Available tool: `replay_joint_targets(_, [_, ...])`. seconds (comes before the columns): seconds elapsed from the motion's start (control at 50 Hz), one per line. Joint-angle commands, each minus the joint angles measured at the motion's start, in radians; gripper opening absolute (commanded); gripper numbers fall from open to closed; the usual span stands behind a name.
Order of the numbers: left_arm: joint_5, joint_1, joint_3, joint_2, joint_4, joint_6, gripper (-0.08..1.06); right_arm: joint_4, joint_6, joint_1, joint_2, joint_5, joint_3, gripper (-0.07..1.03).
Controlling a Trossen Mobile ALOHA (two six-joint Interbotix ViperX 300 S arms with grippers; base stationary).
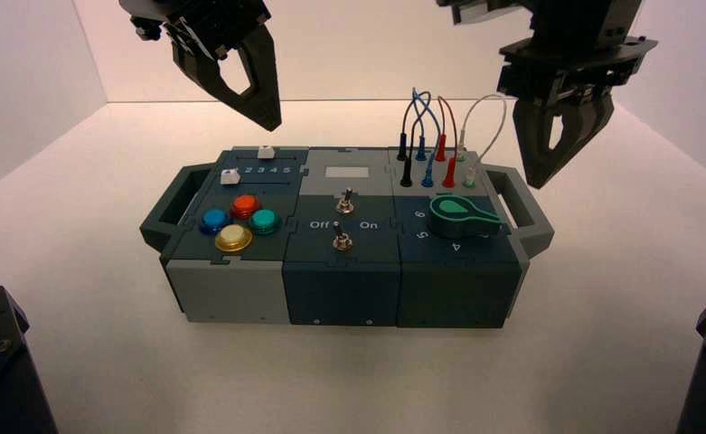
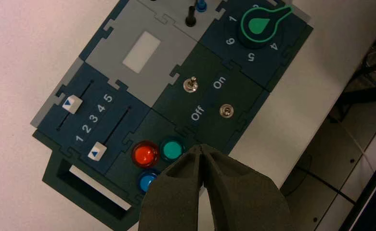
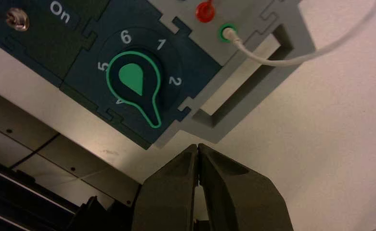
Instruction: Turn the knob to position 4.
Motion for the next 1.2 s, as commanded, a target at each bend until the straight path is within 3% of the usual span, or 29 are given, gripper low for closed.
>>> replay_joint_targets(0.02, [-0.005,-0.023,-0.011,-0.008,0.002,0.003,-0.03,0.015,-0.006,0.031,0.018,-0.017,-0.012,-0.02])
replay_joint_targets(0.48, [-0.006,-0.048,-0.008,-0.008,0.002,0.003,-0.03,0.026,-0.009,0.054,0.143,-0.081,-0.028,-0.02])
replay_joint_targets(1.2, [-0.009,-0.048,-0.011,-0.005,0.003,0.006,-0.03,0.049,-0.015,0.081,0.16,-0.092,-0.048,-0.02])
